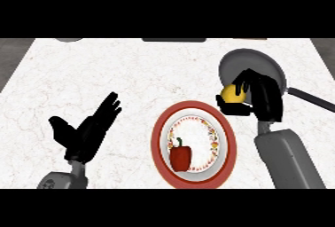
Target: Pick the lemon from the plate and place it in the pan
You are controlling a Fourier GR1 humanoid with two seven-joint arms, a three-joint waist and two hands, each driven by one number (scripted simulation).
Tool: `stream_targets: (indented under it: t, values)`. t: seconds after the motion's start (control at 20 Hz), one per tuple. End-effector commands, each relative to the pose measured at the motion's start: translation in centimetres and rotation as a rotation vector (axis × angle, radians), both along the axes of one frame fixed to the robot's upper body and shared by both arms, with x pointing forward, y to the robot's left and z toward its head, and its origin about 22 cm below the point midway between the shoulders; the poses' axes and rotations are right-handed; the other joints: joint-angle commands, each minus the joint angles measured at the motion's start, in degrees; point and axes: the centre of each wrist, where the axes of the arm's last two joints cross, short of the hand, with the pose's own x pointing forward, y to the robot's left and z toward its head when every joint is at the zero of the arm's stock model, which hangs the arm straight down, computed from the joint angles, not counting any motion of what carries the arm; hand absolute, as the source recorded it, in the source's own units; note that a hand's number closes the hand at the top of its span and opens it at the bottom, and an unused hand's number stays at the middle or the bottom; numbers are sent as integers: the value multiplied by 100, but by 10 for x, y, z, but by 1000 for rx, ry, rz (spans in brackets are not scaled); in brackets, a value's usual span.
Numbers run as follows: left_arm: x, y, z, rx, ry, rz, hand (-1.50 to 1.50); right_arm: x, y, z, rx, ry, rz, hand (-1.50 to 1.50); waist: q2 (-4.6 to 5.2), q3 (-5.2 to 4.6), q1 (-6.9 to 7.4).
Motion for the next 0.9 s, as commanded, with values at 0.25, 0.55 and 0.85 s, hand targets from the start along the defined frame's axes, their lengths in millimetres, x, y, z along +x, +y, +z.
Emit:
stream_targets:
  t: [0.25, 0.55, 0.85]
  values:
    - [6, -11, 2, -13, -2, -13, 0, 61, -49, -20, 41, -135, -211, 150, 52, 7, 109]
    - [7, -10, 9, 7, -14, -39, 0, 83, -91, -6, 70, -165, -239, 150, 104, 16, 233]
    - [12, -19, 15, -9, -19, -52, 0, 84, -107, -14, 64, -175, -244, 150, 160, 24, 337]
